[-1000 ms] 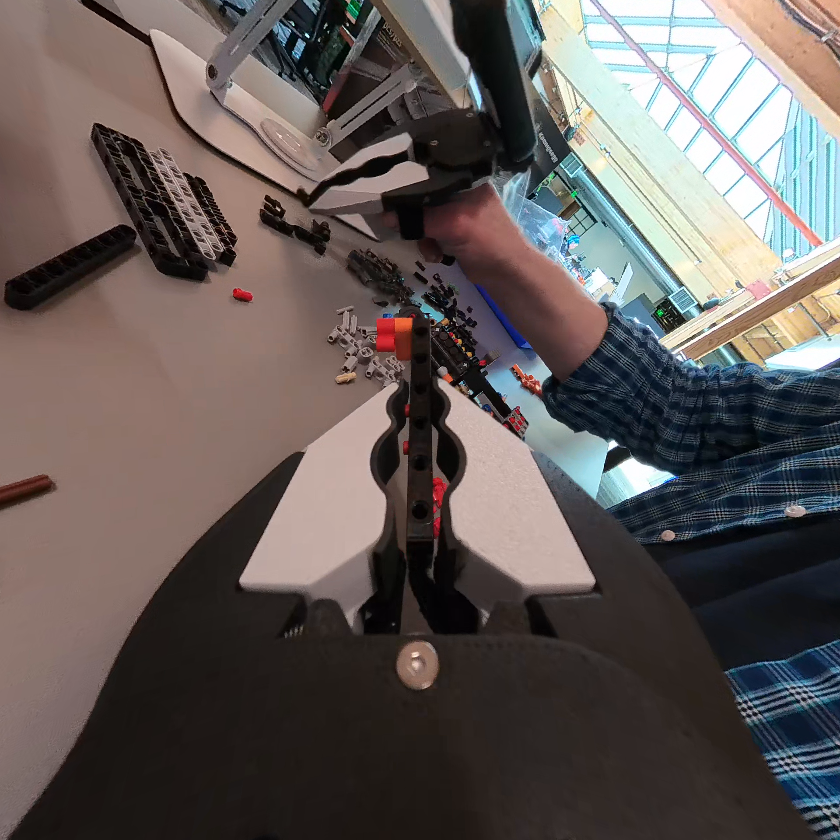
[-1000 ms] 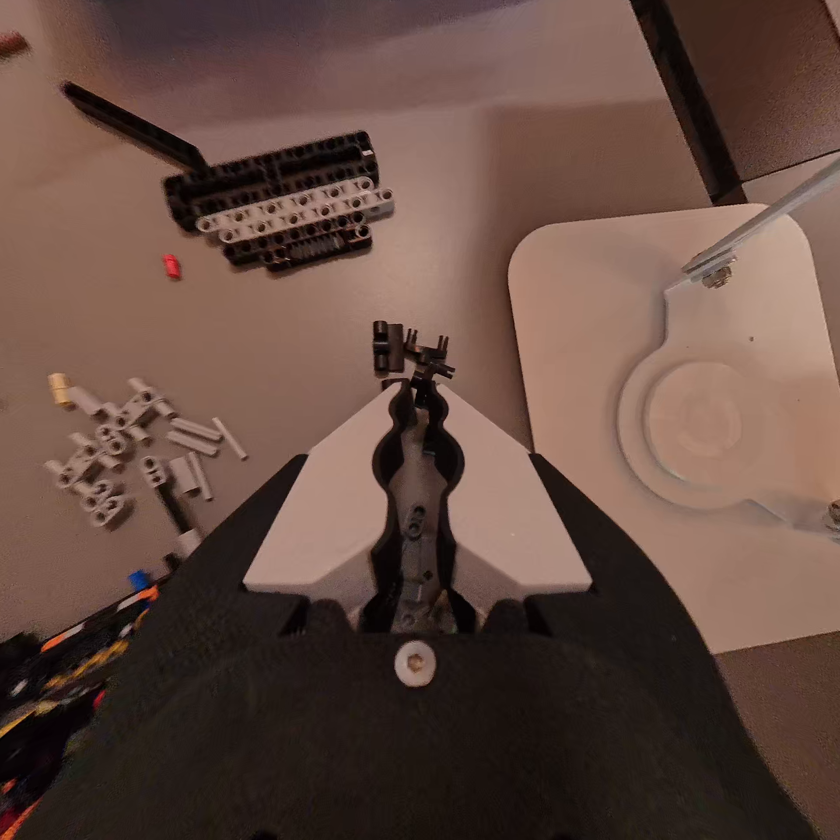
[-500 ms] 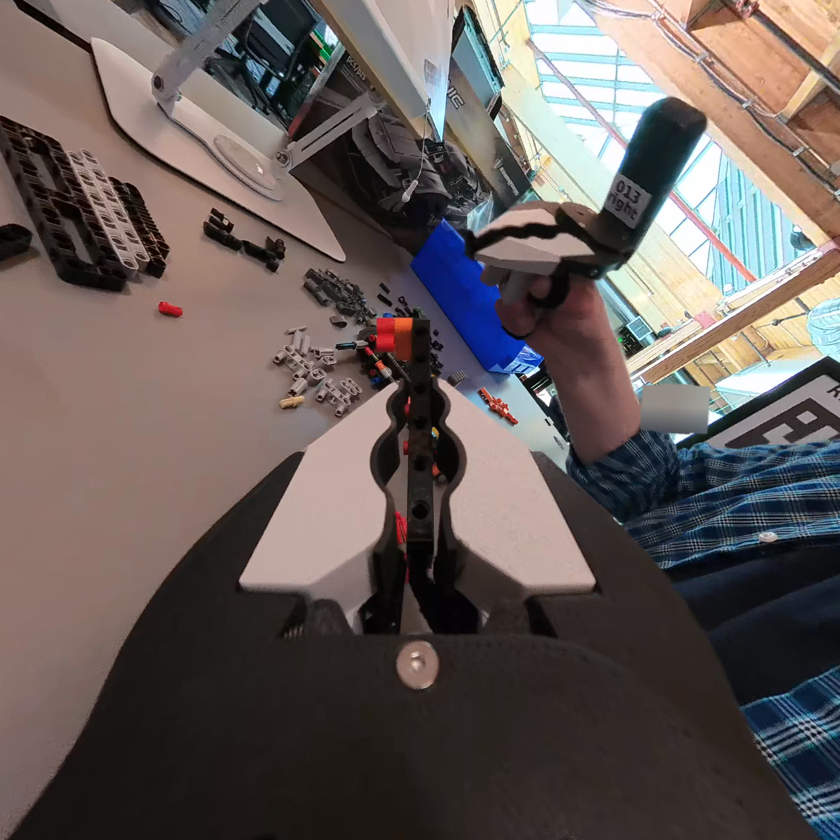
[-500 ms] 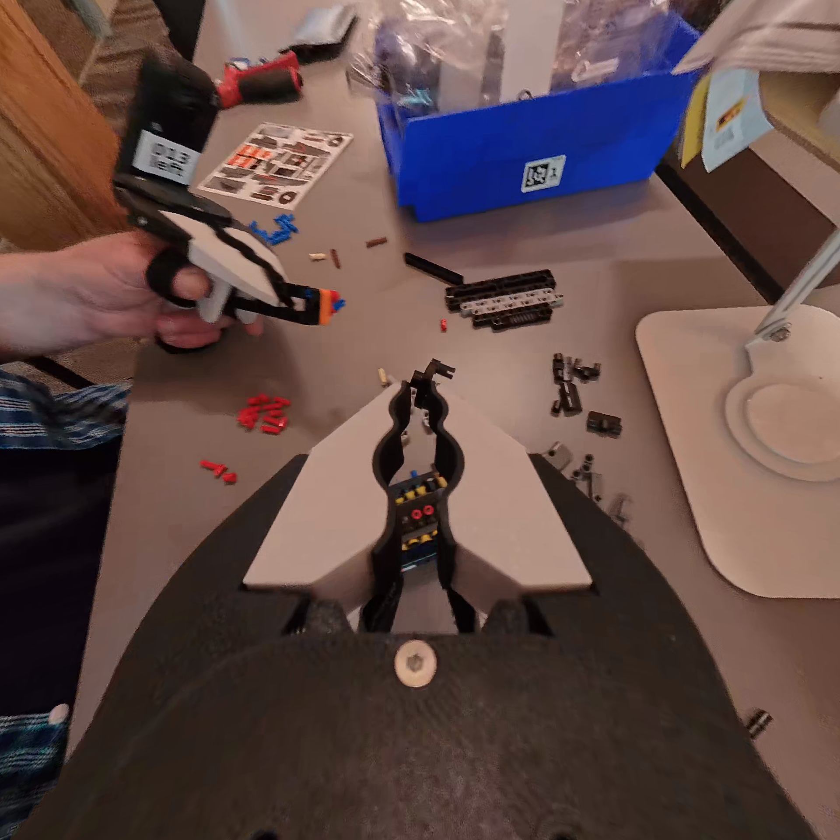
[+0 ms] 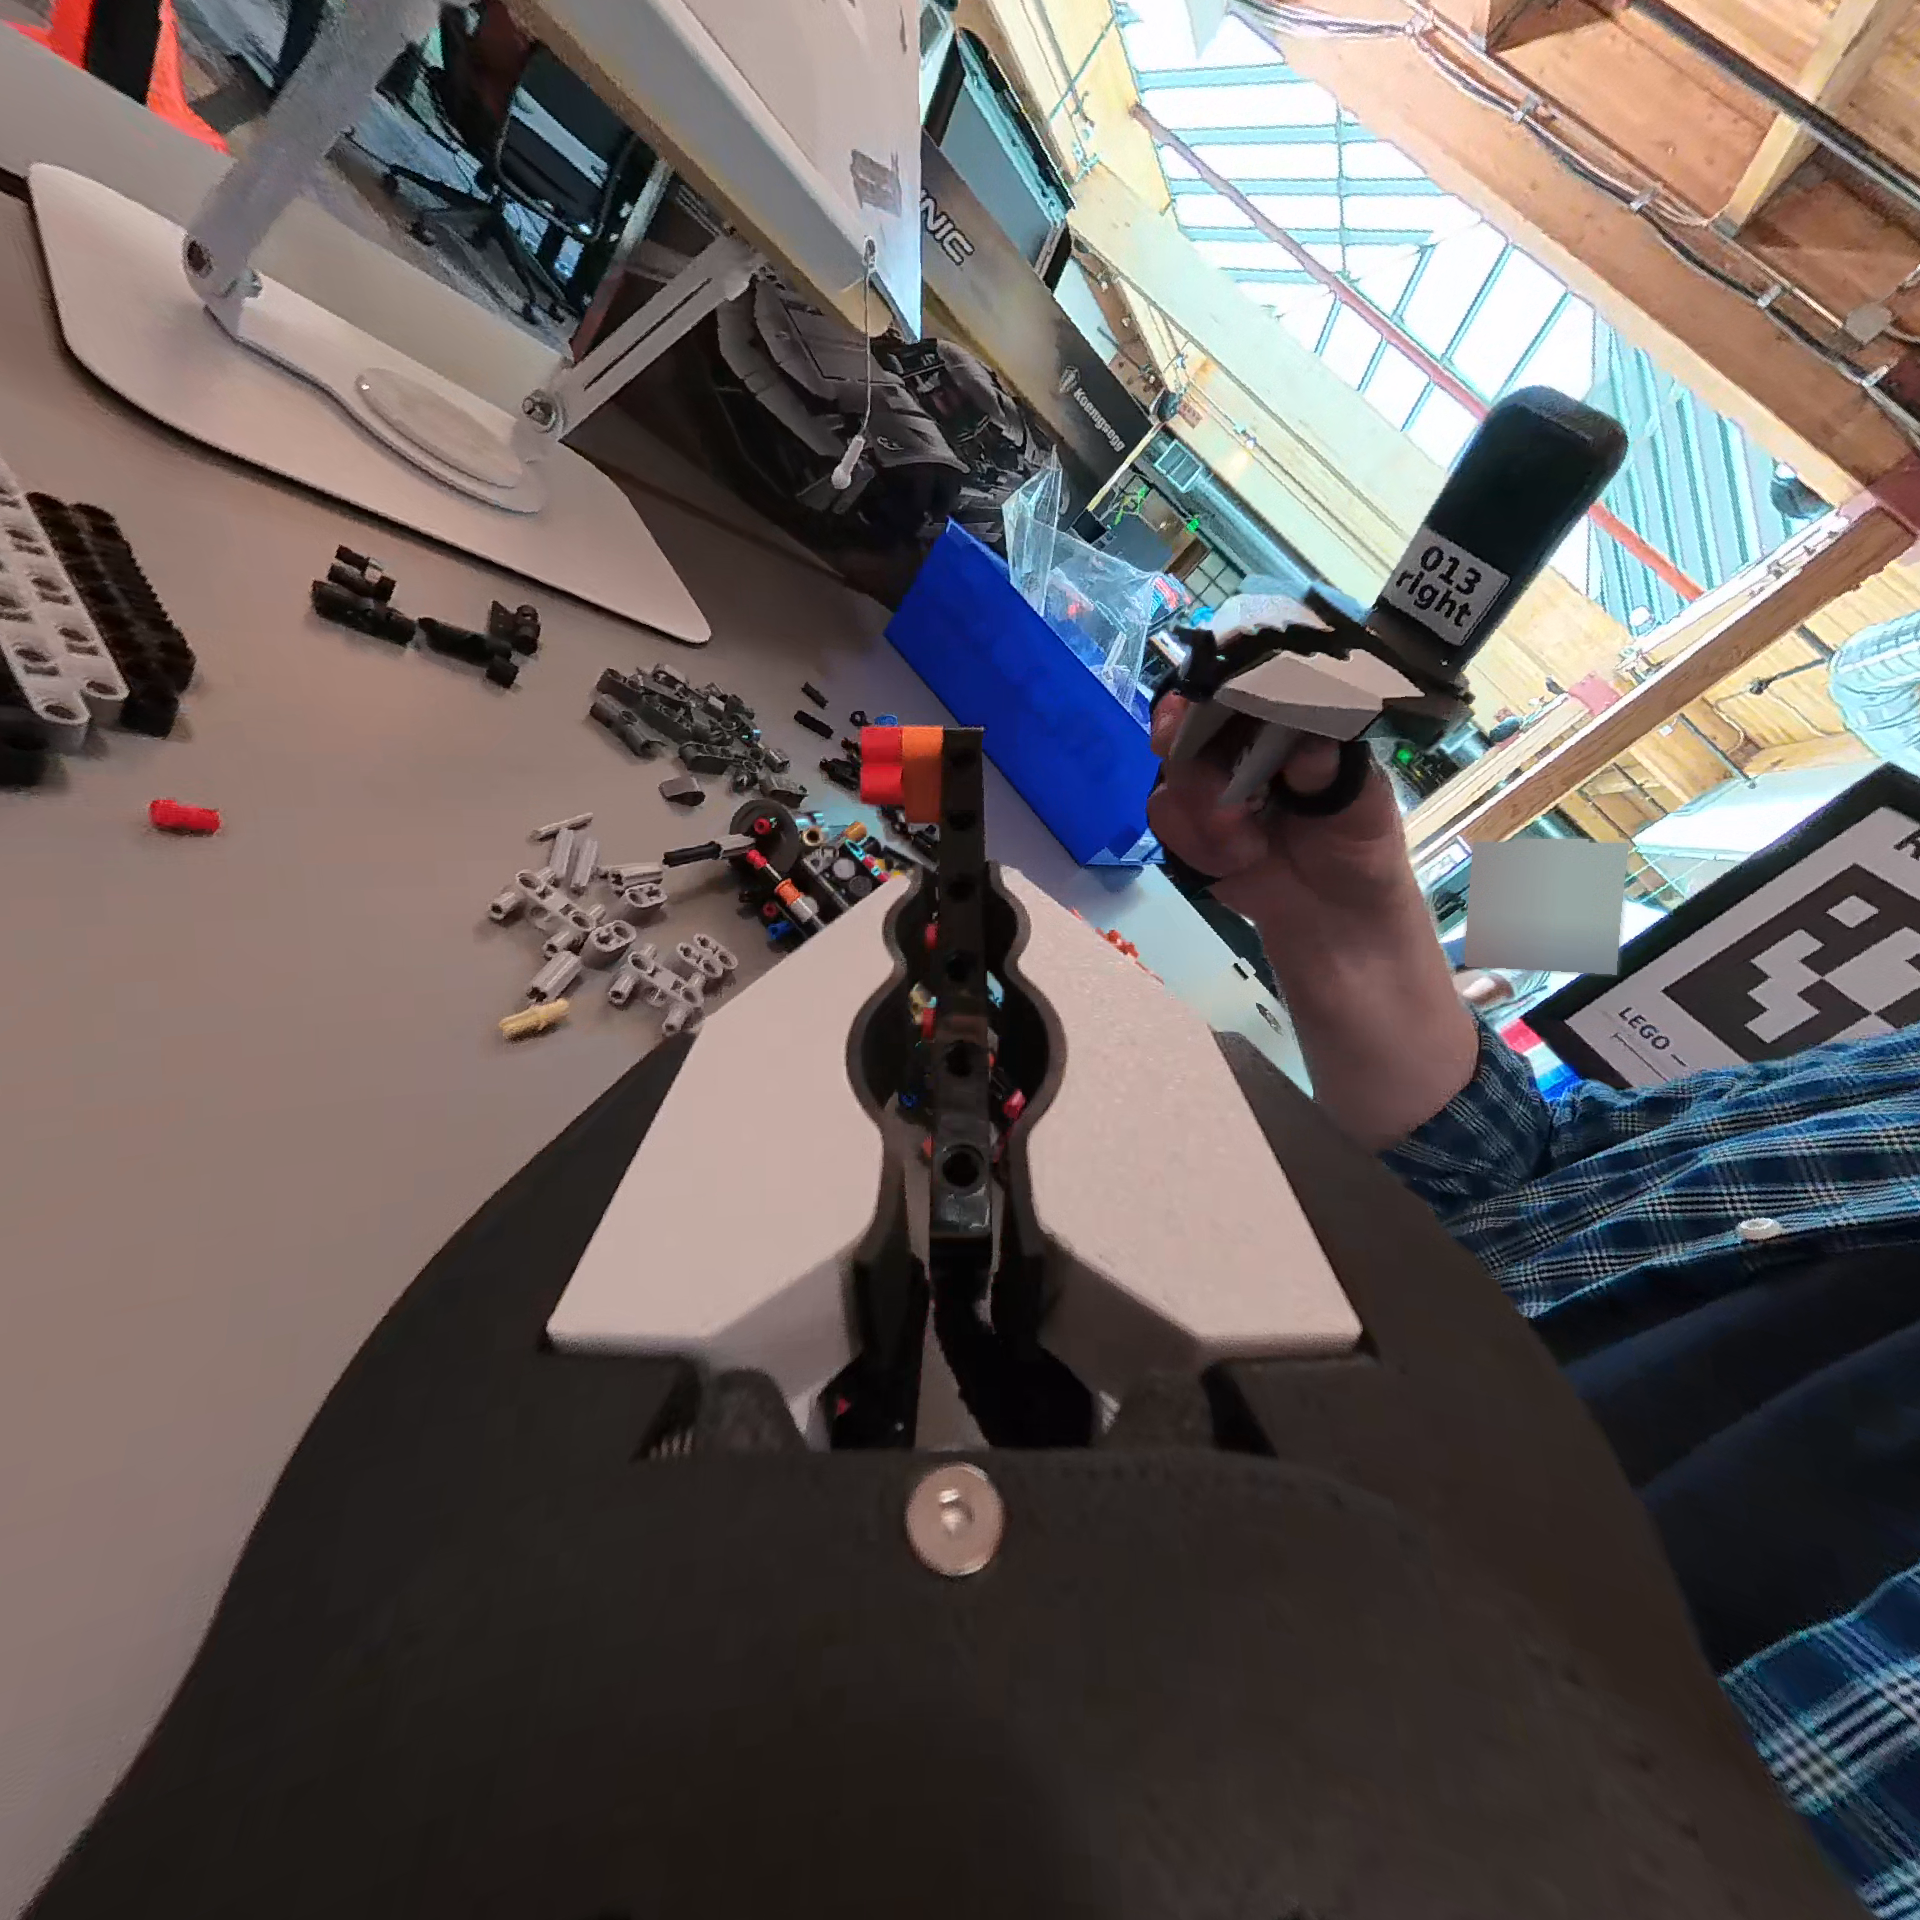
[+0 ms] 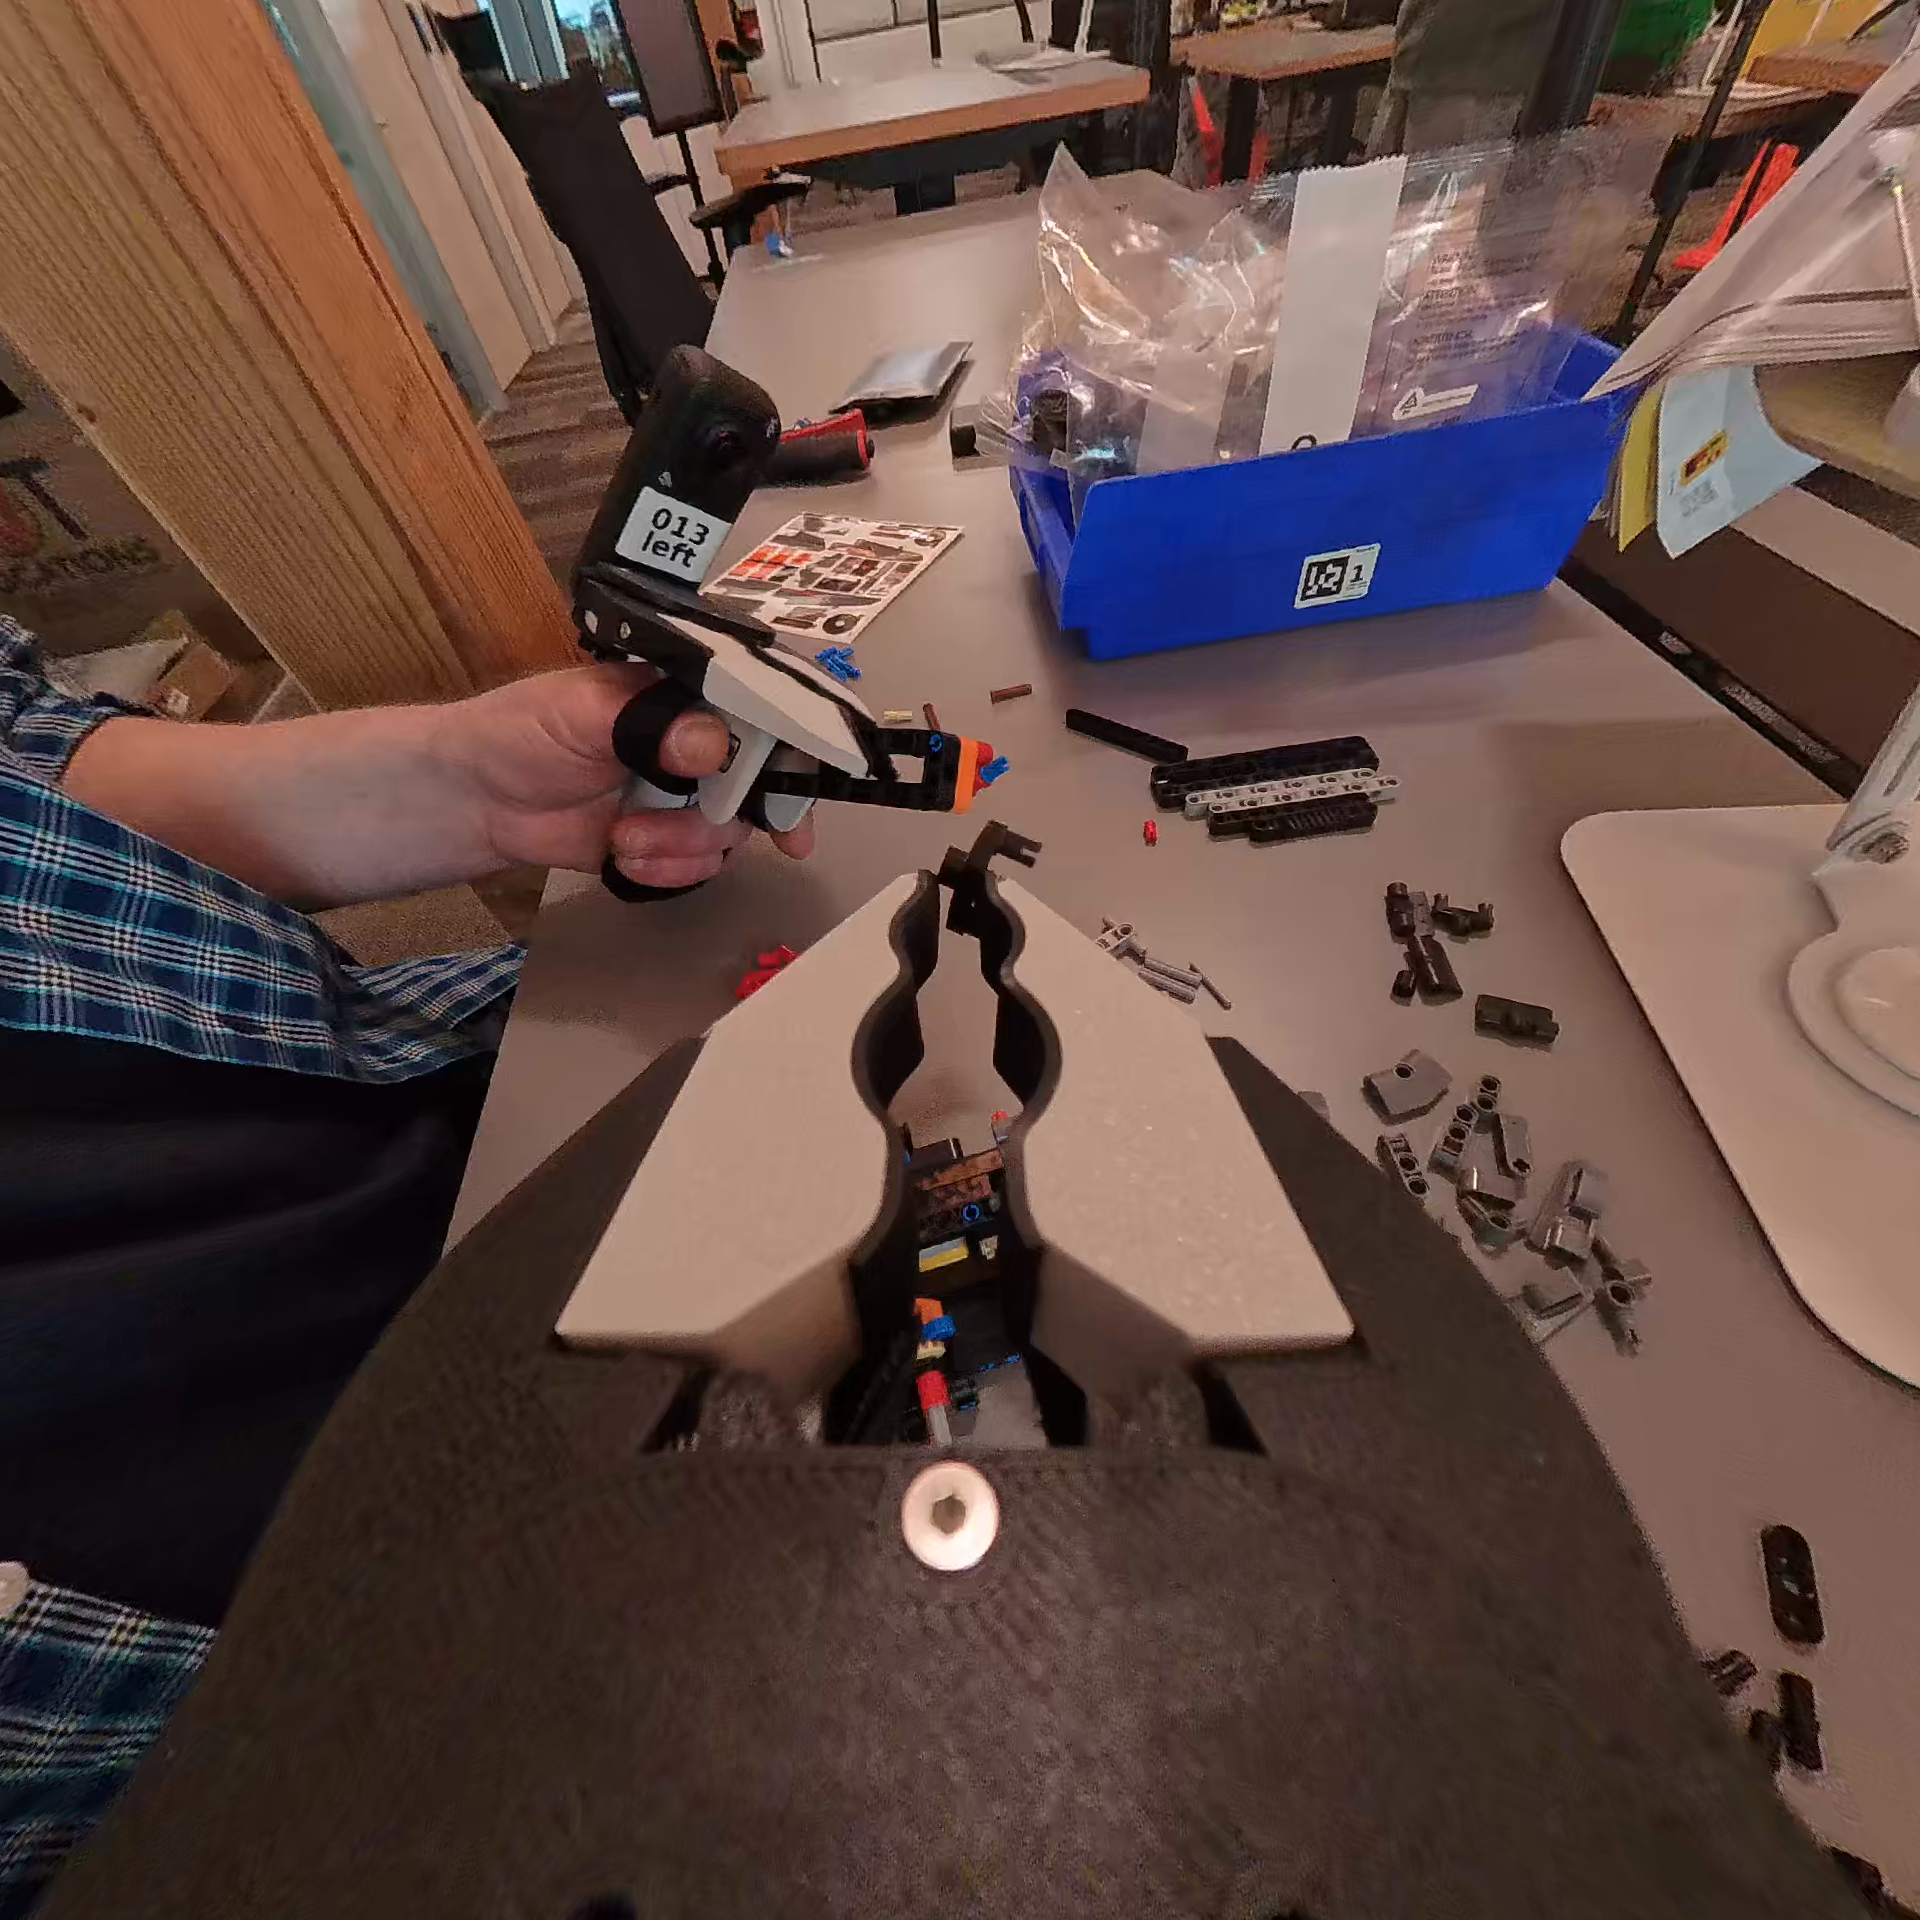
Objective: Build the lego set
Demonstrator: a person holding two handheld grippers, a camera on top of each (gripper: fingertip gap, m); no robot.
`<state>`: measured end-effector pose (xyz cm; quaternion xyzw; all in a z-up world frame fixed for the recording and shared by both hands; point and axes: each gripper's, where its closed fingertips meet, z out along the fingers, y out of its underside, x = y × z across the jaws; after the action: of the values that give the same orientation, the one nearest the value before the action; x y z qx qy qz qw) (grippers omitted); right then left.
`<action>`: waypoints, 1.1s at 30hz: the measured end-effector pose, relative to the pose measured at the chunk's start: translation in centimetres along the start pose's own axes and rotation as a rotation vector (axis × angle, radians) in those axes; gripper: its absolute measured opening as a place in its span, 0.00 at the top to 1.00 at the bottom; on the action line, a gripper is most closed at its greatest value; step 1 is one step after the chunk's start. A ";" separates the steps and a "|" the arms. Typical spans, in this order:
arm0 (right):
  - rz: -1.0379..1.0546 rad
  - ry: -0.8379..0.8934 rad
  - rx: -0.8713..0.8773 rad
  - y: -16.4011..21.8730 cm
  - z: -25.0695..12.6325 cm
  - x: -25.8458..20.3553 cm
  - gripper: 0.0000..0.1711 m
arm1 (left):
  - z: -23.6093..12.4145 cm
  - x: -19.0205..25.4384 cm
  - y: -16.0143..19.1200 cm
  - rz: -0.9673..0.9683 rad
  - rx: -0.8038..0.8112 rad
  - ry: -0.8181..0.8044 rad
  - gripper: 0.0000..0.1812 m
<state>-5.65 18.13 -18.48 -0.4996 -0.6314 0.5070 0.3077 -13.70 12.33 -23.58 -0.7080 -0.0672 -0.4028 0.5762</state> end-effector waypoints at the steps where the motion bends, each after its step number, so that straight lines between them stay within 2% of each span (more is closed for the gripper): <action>1: 0.002 -0.001 0.009 0.0 -0.2 0.0 0.97 | 0.3 0.2 -0.1 0.004 0.000 0.004 0.96; 16: 0.064 -0.046 0.128 -0.7 -2.0 0.3 0.97 | 5.5 2.0 -2.2 0.086 -0.002 0.082 0.96; 33: 0.049 -0.087 0.172 -1.3 -1.8 0.1 0.97 | 7.6 2.2 -2.4 0.086 -0.002 0.106 0.96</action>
<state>-4.48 18.81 -16.70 -0.4640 -0.5859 0.5879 0.3093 -9.87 18.88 -20.41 -0.6885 -0.0057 -0.4146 0.5950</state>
